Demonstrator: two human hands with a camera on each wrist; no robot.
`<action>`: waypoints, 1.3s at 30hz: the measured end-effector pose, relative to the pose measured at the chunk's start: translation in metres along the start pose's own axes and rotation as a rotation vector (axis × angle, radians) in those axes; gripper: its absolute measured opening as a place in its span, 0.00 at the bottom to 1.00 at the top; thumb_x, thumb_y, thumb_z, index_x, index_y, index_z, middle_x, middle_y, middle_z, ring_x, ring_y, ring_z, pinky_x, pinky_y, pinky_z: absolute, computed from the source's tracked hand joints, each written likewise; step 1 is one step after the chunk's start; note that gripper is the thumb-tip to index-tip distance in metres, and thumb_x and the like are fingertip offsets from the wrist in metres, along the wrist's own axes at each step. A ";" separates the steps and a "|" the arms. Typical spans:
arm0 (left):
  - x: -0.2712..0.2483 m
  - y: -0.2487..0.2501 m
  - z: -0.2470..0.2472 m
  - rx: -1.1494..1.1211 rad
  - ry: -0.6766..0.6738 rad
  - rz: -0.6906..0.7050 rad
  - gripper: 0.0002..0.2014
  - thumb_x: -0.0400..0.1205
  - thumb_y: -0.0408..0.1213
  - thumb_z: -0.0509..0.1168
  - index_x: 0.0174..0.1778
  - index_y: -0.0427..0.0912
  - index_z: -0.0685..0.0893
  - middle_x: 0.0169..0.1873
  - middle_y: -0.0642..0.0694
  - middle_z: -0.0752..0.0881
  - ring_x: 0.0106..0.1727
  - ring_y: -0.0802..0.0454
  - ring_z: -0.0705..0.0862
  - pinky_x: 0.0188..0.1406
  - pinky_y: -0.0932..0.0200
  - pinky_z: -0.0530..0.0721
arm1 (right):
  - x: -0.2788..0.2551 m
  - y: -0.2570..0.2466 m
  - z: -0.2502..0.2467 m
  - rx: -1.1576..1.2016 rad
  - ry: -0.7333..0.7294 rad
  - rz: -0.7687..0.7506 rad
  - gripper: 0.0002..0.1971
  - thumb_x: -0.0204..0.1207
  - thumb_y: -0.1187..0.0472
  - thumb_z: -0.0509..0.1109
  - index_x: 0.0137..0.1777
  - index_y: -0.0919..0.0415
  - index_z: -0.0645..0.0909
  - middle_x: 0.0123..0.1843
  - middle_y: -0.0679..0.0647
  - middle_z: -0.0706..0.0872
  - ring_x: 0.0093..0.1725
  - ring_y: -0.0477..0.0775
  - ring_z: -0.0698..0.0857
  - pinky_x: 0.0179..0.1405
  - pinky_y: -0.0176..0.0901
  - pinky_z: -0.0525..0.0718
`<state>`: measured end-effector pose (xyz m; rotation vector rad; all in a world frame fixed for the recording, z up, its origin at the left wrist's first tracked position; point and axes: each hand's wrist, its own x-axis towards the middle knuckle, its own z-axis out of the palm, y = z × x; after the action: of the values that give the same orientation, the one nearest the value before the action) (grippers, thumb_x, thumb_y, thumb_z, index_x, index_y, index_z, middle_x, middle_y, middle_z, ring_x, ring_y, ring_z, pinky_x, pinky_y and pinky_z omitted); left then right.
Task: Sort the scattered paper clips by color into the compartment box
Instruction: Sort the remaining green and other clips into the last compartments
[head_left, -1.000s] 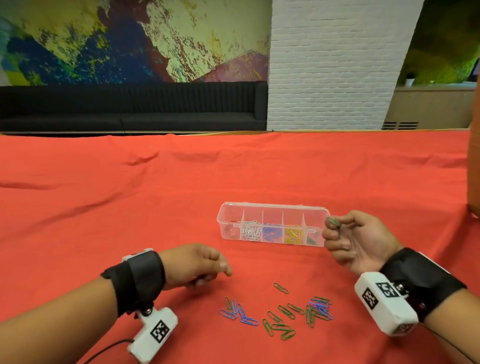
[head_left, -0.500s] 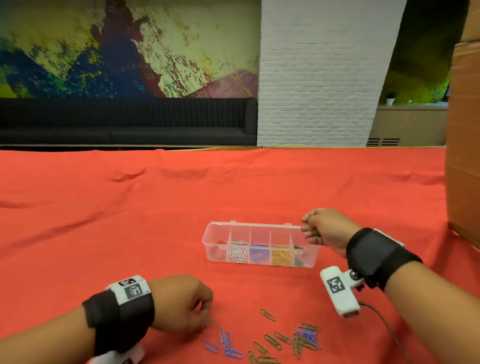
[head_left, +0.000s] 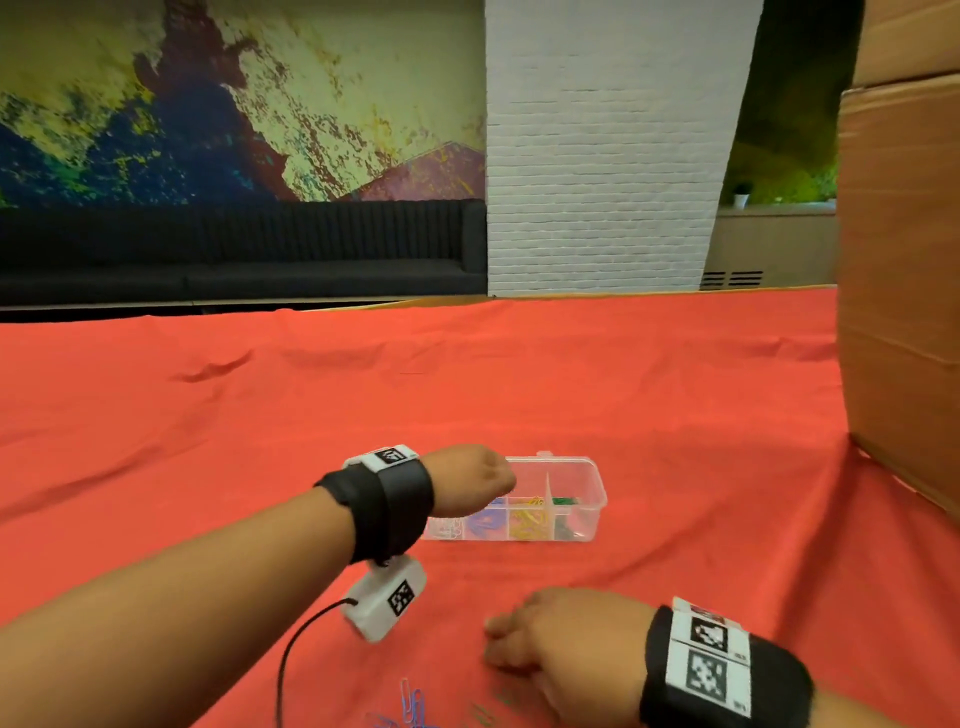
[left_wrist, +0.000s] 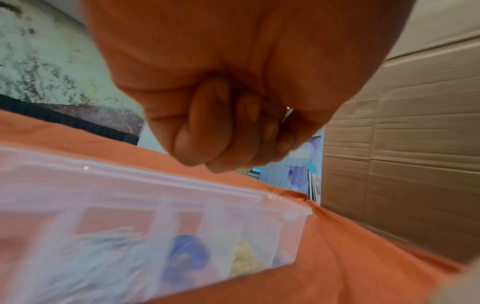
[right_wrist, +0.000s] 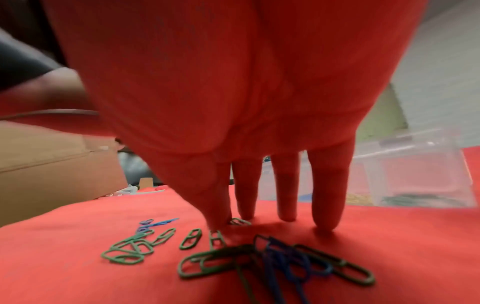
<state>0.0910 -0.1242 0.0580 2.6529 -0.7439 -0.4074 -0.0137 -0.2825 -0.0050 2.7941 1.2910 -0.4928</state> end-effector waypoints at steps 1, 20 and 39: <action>0.011 0.009 0.001 0.040 0.009 -0.009 0.13 0.82 0.43 0.55 0.36 0.39 0.76 0.34 0.39 0.75 0.37 0.44 0.70 0.36 0.54 0.73 | -0.001 0.003 0.003 -0.017 -0.008 0.017 0.21 0.74 0.53 0.59 0.66 0.49 0.79 0.72 0.48 0.80 0.63 0.64 0.82 0.63 0.56 0.82; 0.083 0.048 0.018 0.076 0.014 -0.142 0.13 0.78 0.43 0.70 0.48 0.35 0.91 0.44 0.39 0.91 0.39 0.44 0.82 0.44 0.54 0.83 | -0.022 0.032 0.008 0.115 0.190 0.268 0.17 0.68 0.67 0.62 0.53 0.51 0.84 0.49 0.51 0.88 0.49 0.59 0.85 0.47 0.44 0.82; 0.033 0.034 0.019 -0.502 0.031 0.001 0.11 0.80 0.27 0.65 0.57 0.38 0.86 0.45 0.41 0.88 0.43 0.50 0.85 0.48 0.53 0.87 | -0.016 0.028 0.010 0.113 0.206 0.366 0.08 0.71 0.56 0.62 0.48 0.52 0.79 0.48 0.52 0.87 0.47 0.60 0.85 0.46 0.50 0.85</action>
<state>0.0962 -0.1740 0.0492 2.1825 -0.5457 -0.4791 -0.0054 -0.3145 -0.0129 3.1429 0.7614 -0.2715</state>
